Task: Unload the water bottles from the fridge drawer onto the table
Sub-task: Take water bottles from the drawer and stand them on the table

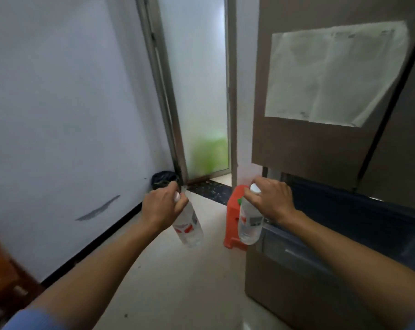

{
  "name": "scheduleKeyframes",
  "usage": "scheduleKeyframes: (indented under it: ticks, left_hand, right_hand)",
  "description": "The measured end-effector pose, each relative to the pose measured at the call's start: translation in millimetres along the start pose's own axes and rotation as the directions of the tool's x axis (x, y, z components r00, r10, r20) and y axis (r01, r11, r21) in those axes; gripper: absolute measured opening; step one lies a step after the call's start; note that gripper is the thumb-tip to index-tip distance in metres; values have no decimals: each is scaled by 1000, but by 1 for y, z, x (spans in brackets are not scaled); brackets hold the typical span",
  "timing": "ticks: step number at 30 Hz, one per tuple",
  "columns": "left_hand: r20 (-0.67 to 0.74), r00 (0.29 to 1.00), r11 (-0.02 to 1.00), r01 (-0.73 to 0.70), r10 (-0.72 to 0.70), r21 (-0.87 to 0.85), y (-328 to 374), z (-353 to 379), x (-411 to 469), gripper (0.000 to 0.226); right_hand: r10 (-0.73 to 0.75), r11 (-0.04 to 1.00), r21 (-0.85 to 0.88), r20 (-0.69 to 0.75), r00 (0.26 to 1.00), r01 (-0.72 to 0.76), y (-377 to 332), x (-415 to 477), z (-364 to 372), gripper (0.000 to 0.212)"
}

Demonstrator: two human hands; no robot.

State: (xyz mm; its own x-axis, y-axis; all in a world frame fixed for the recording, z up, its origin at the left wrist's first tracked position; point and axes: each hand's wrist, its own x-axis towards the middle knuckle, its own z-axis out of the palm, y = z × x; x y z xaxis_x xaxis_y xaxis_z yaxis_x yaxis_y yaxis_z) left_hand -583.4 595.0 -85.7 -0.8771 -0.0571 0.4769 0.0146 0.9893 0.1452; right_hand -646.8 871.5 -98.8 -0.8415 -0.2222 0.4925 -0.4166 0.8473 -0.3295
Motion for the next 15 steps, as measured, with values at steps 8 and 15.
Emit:
scheduleKeyframes:
  ticks: [8,15]
  left_hand:
    - [18,945,931,317,-326,180,-197,-93,-163,29]
    - [-19,844,810,520,-536,270,-345,-184,-314,22]
  right_hand:
    - [-277,957,135,171,946,255,-226,-33,103,26]
    - [-508,847,323,258,822,423,-440,-87,184,26]
